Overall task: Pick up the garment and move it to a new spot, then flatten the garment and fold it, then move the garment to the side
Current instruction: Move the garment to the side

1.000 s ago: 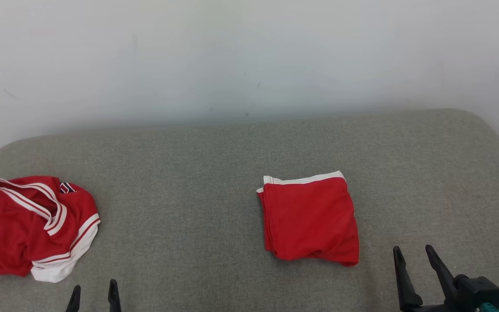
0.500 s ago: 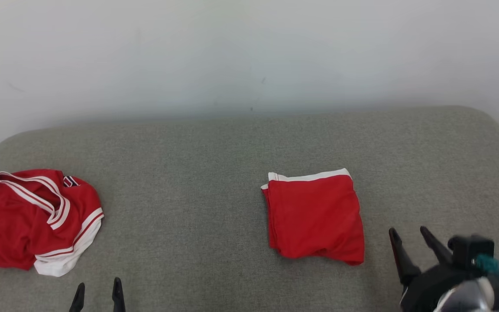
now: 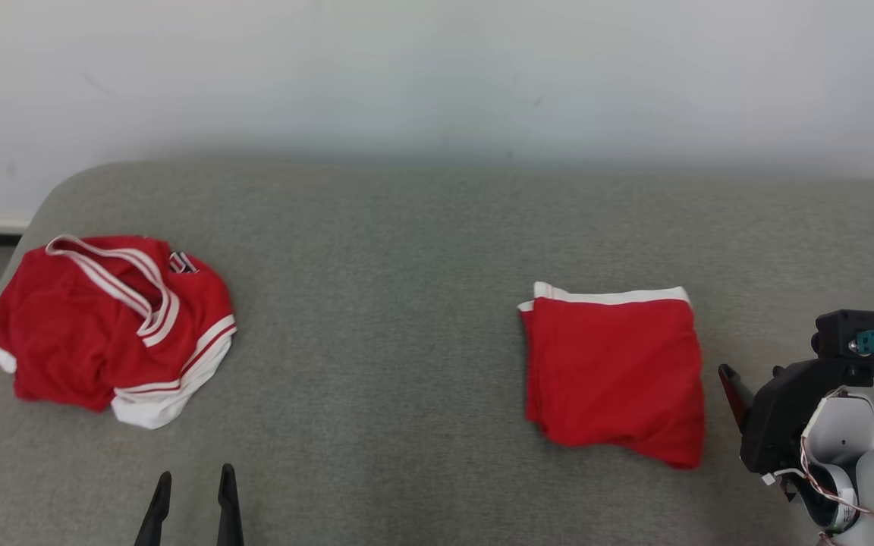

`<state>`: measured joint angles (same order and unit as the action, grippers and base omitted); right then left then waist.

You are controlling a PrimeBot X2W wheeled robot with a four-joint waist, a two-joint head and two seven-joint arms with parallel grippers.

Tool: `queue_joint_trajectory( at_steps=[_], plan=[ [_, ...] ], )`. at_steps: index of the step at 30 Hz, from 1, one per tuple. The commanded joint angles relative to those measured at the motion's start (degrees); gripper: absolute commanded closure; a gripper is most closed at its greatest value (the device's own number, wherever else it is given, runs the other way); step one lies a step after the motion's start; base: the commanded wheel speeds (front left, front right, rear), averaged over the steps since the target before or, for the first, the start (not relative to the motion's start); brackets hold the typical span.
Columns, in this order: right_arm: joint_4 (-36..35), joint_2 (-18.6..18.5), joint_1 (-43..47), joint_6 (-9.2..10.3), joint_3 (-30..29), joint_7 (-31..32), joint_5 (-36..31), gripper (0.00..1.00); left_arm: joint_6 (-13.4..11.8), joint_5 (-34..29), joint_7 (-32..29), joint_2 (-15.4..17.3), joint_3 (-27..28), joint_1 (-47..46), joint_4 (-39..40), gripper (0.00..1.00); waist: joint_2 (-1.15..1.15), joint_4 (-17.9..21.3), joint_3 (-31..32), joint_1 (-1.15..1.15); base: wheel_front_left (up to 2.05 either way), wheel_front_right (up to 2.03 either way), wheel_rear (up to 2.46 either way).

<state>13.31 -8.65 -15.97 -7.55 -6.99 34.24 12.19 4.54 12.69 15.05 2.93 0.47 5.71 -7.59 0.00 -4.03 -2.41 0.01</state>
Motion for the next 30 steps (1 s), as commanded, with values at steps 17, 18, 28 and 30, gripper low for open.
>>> queue_joint_trajectory(
  at_steps=[17, 18, 28, 30],
  plan=[
    [6.9, 0.8, -5.4, 0.14, -5.3, 10.9, -4.1, 0.00, -0.3, 0.8, 0.2, -0.1, -1.2, -2.9, 0.6, 0.00, 0.00, -7.7, -8.1, -0.01, 0.00, 0.00, 0.00],
    [7.6, 0.9, -5.5, 0.14, -5.4, 11.6, -4.5, 0.00, -0.3, 0.8, 0.2, -0.1, -1.3, -3.1, 0.6, 0.00, 0.00, -7.7, -8.3, -0.01, 0.00, 0.00, 0.00],
    [8.7, -0.1, -7.7, 0.15, -2.4, 13.2, -4.8, 1.00, -0.8, 0.9, 0.2, -0.1, -2.2, -4.0, 1.4, 0.00, 0.00, -5.1, -10.1, -0.01, 0.00, 0.00, 0.00],
    [8.2, -1.5, -8.9, 0.15, -0.6, 13.2, -4.4, 1.00, -0.7, 0.6, 0.2, -0.1, -2.0, -4.3, 1.8, 0.00, 0.00, -3.6, -10.9, -0.01, 0.00, 0.00, 0.00]
  ],
)
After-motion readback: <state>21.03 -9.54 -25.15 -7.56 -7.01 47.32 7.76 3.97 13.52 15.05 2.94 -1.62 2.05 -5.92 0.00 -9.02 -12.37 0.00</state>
